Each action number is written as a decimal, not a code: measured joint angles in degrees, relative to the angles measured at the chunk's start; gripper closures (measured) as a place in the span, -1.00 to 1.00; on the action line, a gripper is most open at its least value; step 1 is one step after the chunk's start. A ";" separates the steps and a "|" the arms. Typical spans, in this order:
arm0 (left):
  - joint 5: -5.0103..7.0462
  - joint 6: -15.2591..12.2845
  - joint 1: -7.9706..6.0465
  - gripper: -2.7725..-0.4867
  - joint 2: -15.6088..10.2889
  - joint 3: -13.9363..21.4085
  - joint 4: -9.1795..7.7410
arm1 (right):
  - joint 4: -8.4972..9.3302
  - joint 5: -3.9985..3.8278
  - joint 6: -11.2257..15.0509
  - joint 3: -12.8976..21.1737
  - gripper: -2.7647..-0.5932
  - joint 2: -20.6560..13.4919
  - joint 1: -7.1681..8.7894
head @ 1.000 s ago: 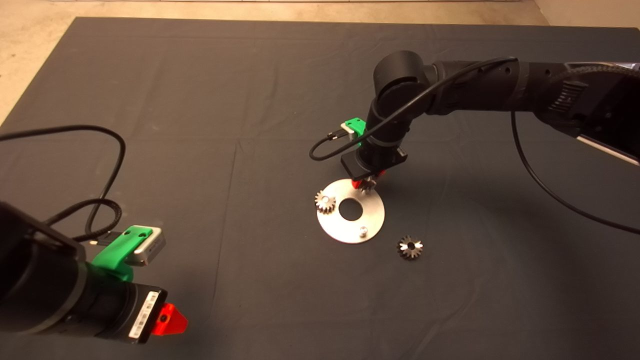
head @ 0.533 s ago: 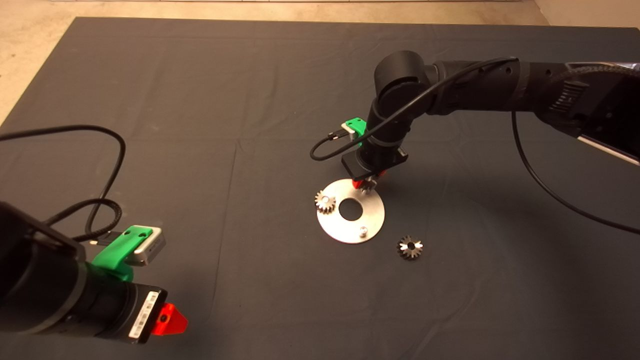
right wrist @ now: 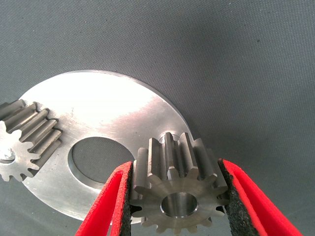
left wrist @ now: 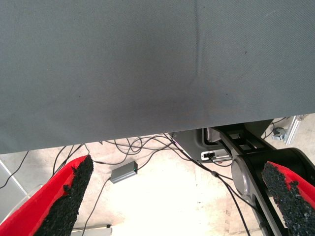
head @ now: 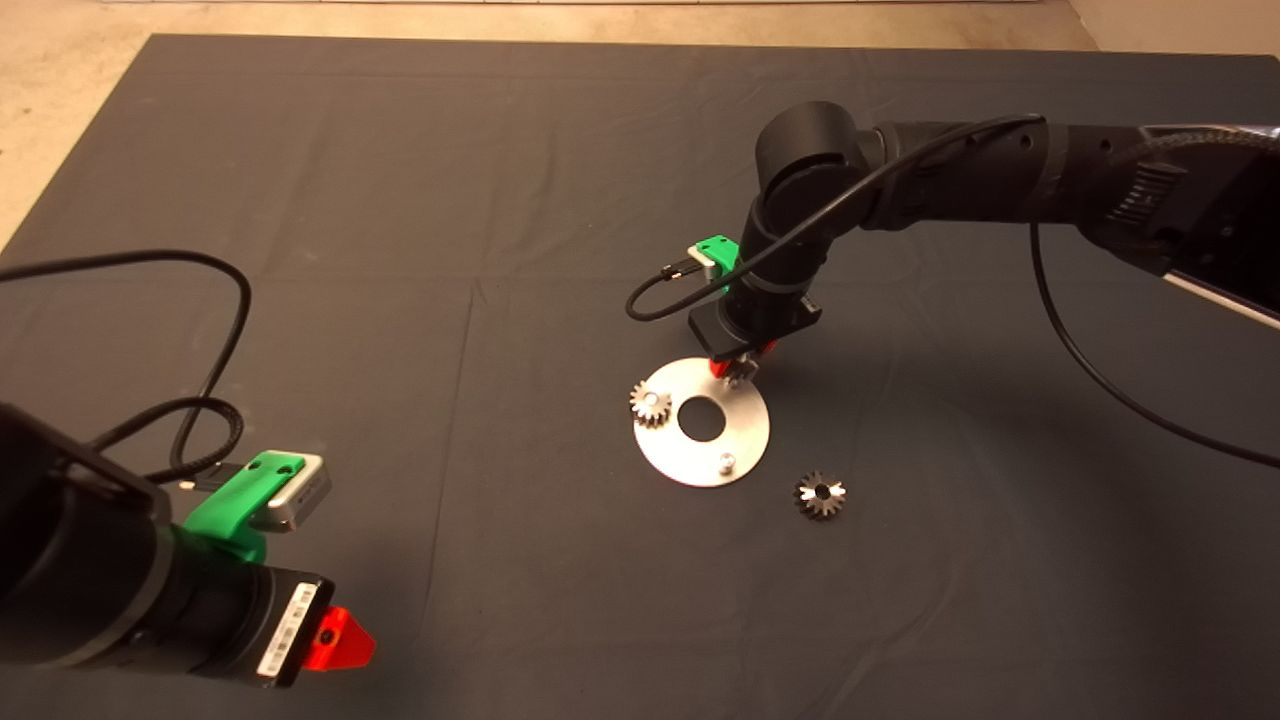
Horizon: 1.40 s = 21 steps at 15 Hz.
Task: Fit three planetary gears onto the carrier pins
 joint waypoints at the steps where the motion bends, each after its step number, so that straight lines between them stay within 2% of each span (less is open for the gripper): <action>1: 0.00 0.00 0.00 -0.75 0.00 0.00 -0.26 | 0.00 0.05 0.00 0.22 0.56 -0.19 0.00; 4: 0.02 0.00 0.00 -0.75 -0.04 0.00 -1.22 | 0.02 -0.05 -0.04 0.88 0.56 -1.11 0.00; 21: 0.00 0.00 -0.02 -0.75 -0.16 0.00 -1.66 | 0.04 -0.02 -0.15 1.18 0.56 -1.11 0.00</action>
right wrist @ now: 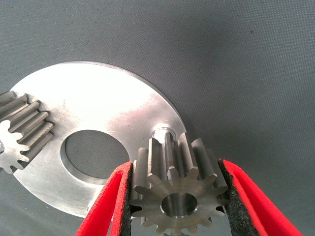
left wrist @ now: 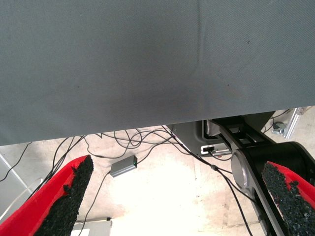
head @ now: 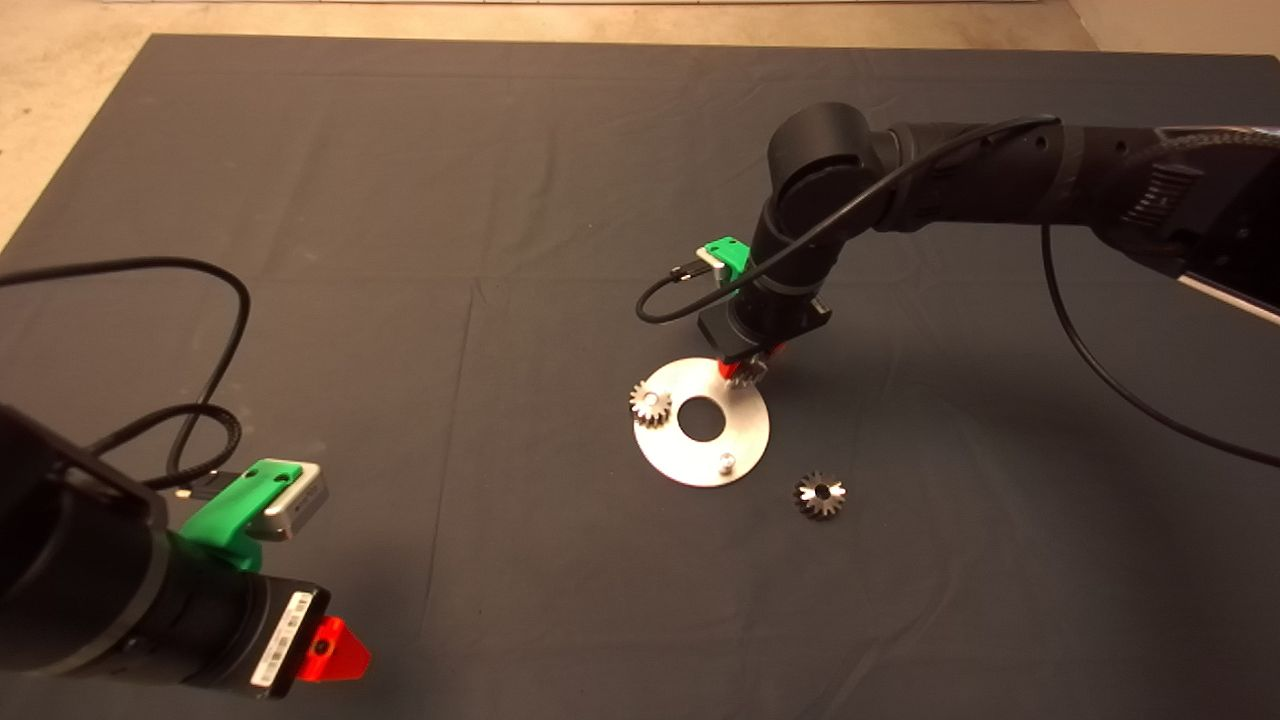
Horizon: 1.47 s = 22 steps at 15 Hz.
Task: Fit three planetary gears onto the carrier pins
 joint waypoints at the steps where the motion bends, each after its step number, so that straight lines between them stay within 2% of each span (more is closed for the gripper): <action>1: 0.00 0.00 0.00 -0.75 0.00 0.00 0.00 | 0.00 0.02 -0.02 0.00 0.56 0.00 -0.01; 22: 0.02 0.00 0.00 -0.75 -0.17 0.00 -0.02 | -0.30 0.00 -0.55 -0.66 0.56 0.01 -0.02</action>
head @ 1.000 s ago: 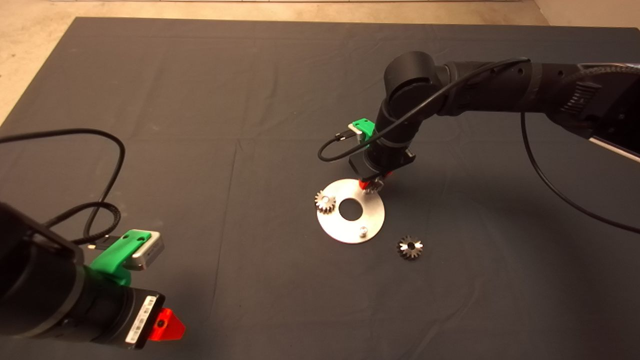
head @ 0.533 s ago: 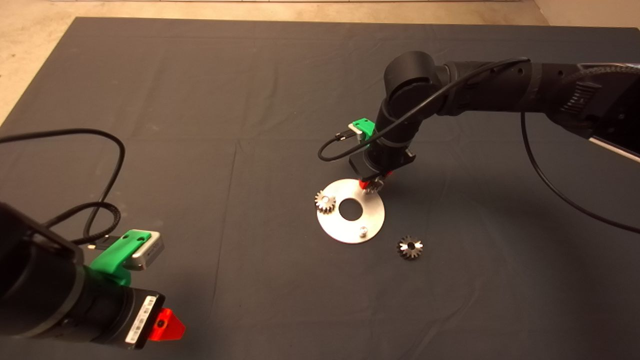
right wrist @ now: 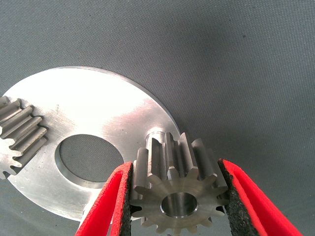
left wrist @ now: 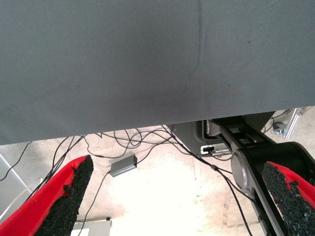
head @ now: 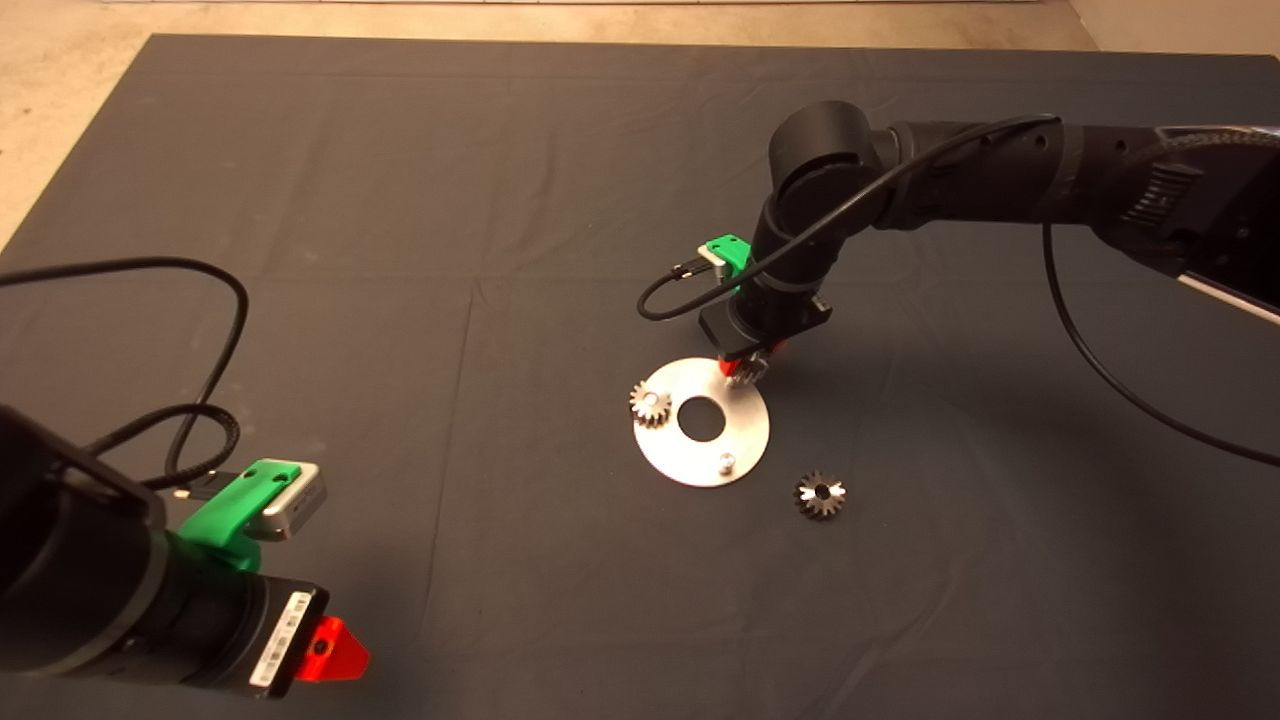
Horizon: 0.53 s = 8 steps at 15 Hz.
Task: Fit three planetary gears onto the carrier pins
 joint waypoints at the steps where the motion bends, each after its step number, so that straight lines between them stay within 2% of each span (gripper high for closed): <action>1: -0.02 0.00 0.00 -0.75 0.02 0.00 0.00 | 0.00 0.00 -0.08 0.00 0.56 0.02 0.00; 8: -0.02 0.00 0.00 -0.75 0.01 0.00 0.00 | -0.01 0.05 -0.06 0.00 0.56 0.18 0.02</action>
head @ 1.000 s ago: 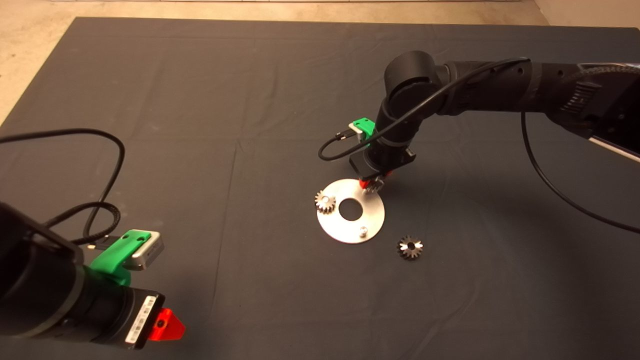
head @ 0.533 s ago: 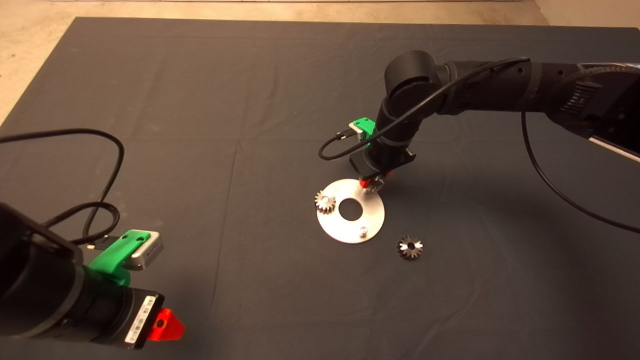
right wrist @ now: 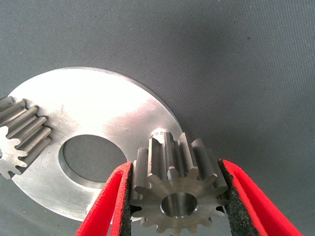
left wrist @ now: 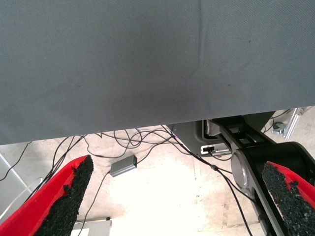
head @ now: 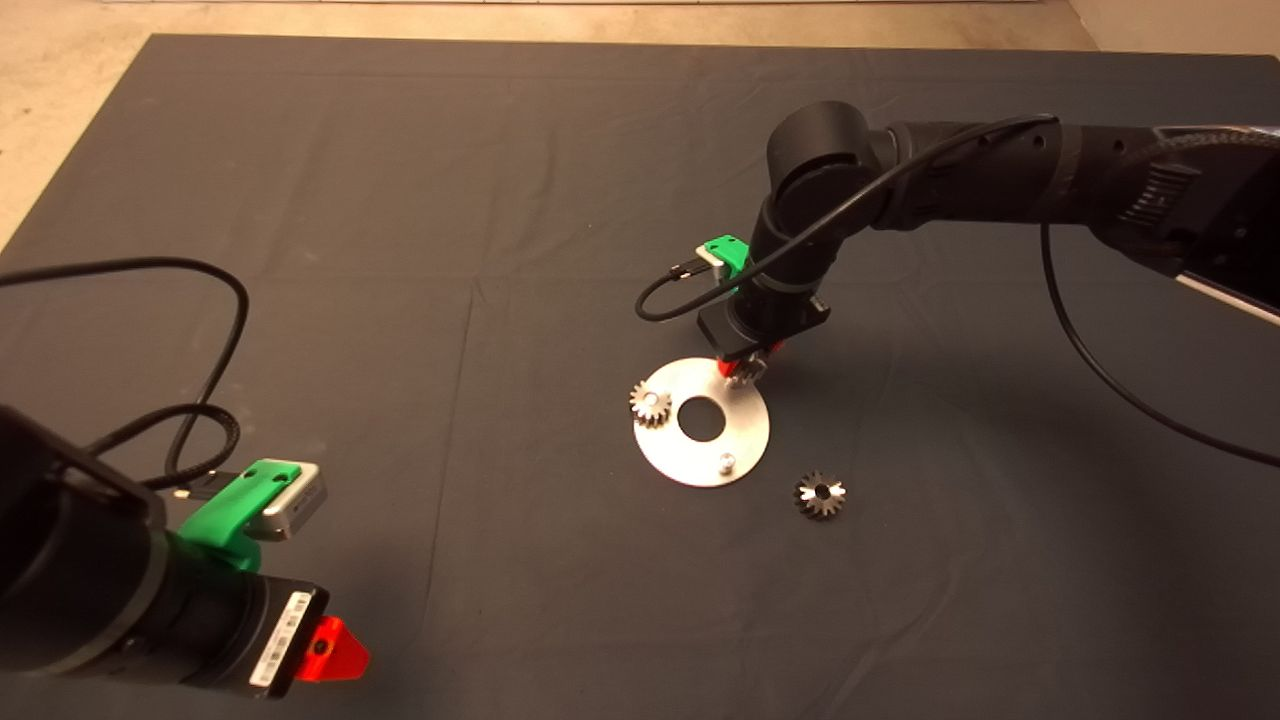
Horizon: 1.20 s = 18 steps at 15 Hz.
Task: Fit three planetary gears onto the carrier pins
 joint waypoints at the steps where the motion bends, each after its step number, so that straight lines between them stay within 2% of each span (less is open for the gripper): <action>1: 0.00 0.00 0.00 -0.75 0.02 0.00 0.00 | 0.00 0.00 0.00 0.00 0.56 0.00 -0.01; 18: 0.02 0.02 0.00 -0.75 0.02 0.00 0.00 | 0.00 0.00 0.06 0.04 0.56 1.55 0.00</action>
